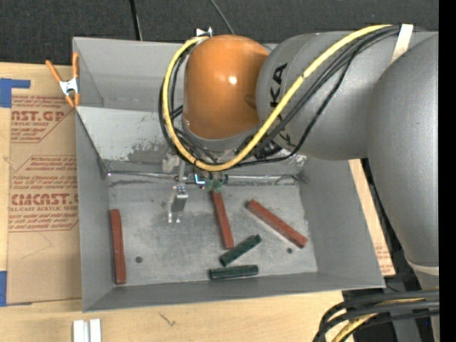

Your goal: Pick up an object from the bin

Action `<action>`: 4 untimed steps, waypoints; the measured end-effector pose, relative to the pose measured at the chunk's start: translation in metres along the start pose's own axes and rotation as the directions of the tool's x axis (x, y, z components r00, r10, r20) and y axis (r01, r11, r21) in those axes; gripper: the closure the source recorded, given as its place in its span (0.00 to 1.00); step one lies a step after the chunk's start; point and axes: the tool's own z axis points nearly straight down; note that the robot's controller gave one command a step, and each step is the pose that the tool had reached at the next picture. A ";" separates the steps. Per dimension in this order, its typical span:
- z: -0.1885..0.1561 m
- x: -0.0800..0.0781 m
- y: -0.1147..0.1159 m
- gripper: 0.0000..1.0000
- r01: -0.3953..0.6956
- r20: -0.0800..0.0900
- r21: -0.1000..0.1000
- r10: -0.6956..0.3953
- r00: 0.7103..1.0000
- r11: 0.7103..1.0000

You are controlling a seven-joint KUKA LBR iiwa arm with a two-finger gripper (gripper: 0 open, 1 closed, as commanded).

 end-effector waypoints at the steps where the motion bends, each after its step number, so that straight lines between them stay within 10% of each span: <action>1: -0.005 -0.002 -0.001 0.00 -0.001 0.008 -0.001 0.001 1.000 1.000; 4: 0.068 0.037 -0.051 0.00 0.402 0.004 0.001 -0.402 0.916 0.916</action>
Offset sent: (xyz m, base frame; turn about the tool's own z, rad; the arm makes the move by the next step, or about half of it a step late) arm -0.0222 -0.1307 -0.0937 -0.2998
